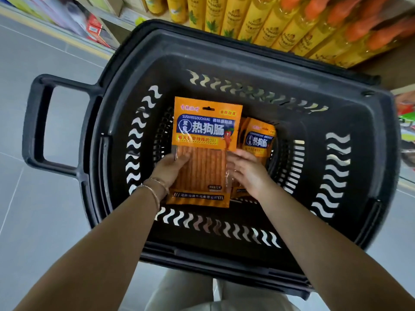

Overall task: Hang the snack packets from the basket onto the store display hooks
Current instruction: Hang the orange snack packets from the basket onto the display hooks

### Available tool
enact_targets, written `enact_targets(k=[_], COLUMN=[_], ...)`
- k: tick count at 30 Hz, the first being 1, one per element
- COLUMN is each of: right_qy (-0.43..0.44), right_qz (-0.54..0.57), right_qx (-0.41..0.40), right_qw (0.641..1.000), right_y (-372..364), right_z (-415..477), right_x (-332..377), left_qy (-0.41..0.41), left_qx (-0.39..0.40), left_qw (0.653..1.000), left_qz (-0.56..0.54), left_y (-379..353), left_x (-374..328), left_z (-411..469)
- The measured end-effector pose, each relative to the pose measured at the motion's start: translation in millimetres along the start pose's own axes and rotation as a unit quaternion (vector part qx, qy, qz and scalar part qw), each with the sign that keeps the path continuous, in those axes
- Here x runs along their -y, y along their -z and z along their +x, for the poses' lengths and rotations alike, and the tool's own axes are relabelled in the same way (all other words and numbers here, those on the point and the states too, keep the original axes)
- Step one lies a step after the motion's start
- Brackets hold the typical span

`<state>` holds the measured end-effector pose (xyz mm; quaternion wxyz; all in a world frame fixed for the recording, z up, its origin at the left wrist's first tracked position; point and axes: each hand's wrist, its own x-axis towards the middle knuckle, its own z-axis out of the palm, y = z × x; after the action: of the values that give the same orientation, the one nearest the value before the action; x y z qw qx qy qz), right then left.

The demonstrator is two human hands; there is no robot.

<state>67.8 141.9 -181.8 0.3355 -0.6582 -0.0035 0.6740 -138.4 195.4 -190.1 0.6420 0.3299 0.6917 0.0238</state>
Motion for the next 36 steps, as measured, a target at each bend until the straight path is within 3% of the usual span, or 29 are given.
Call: enact_targets(k=[3, 5, 7, 12, 17, 20, 23, 26, 31, 36], right_qy=[0.037, 0.048, 0.029, -0.069, 0.039, 0.055, -0.025, -0.081, -0.004, 0.061], right_qz=[-0.12, -0.138, -0.189, -0.254, -0.309, -0.283, -0.269, -0.158, -0.113, -0.141], right_qx=[-0.144, -0.238, -0.292, -0.219, -0.238, -0.235, -0.228, -0.208, -0.237, -0.158], right_qw=[0.982, 0.96, 0.937, 0.939, 0.92, 0.928, 0.935, 0.962, 0.965, 0.975], right_y=[21, 40, 60, 69, 56, 57, 62, 67, 61, 49], right_z=[28, 45, 60, 81, 72, 72, 85, 86, 58, -3], right_x=[-13, -24, -34, -64, -73, -70, -62, -59, -51, -31], left_qy=[-0.004, 0.011, 0.032, 0.013, 0.007, 0.009, 0.018, 0.023, 0.037, 0.003], left_qx=[-0.059, -0.087, -0.106, -0.111, -0.098, -0.096, -0.09, -0.085, -0.058, -0.093], left_qw=[0.998, 0.996, 0.994, 0.993, 0.995, 0.995, 0.996, 0.996, 0.997, 0.996], left_qz=[-0.012, 0.002, -0.01, -0.039, -0.014, -0.017, -0.017, -0.026, -0.015, 0.007], left_y=[-4, -1, 0, -5, -3, -3, -3, -3, -1, 2], left_x=[2, 7, 9, 4, 5, 4, 5, 4, -5, -23], left_z=[4, 7, 8, 6, 6, 6, 5, 1, -11, -50])
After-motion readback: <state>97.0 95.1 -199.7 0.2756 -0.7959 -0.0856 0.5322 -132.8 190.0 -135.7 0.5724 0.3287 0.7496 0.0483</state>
